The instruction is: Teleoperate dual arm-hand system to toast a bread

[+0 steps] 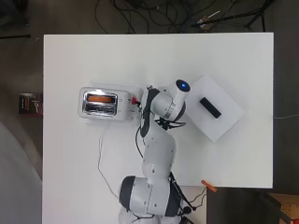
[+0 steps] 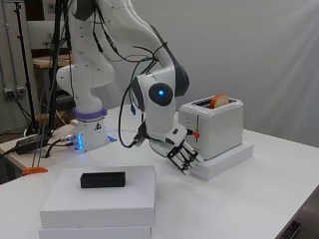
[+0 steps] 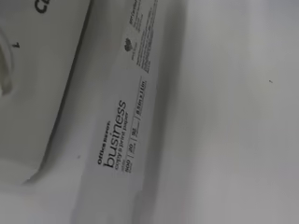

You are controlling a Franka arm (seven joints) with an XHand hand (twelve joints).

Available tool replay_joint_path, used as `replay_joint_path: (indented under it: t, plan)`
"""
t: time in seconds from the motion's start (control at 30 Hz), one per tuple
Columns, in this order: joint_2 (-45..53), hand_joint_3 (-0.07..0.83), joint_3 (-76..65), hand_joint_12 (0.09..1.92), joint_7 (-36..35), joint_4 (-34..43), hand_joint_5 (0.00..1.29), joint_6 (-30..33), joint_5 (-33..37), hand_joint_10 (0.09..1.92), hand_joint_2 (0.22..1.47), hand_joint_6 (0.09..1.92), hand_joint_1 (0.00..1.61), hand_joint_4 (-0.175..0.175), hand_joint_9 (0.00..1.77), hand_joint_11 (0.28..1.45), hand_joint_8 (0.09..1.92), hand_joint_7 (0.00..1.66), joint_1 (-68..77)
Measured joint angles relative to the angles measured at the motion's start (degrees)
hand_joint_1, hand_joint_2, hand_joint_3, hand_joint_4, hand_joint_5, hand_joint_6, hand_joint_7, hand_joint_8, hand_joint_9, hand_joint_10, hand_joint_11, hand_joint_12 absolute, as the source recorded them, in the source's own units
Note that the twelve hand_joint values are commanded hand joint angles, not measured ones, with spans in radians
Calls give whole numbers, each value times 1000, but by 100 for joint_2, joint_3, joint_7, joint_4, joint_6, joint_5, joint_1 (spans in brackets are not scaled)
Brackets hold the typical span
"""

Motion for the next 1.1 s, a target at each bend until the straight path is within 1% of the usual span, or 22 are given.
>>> replay_joint_path:
  t: [0.2,0.3,0.37,0.53,0.6,0.77,0.83,0.93,1.1]
  plan:
    - [337,2,-7,87,34,6,222,111,164,87,1056,87,225,-52,844,568,87,652,-49]
    - [339,0,58,87,150,120,251,100,13,87,1056,87,219,-48,892,573,87,683,-38]
    - [261,2,123,87,154,179,258,98,-53,87,1064,87,209,-48,909,557,87,691,-26]
    - [-240,8,264,87,240,279,290,76,-270,87,1087,87,197,-56,873,532,87,697,2]
    - [-293,8,258,87,275,298,259,43,-425,87,1092,87,191,-64,808,508,87,630,0]
    - [-241,9,139,87,647,292,275,-135,-508,87,1113,87,191,-73,797,491,87,634,-42]
    - [-249,11,43,87,583,249,288,-184,-539,87,1125,87,175,-76,808,497,87,646,-63]
    - [-460,4,13,87,520,276,333,-195,-530,87,1141,87,148,-82,909,548,87,727,-76]
    - [-852,7,167,87,747,377,318,-177,-696,87,1159,87,126,-96,913,565,87,739,-47]
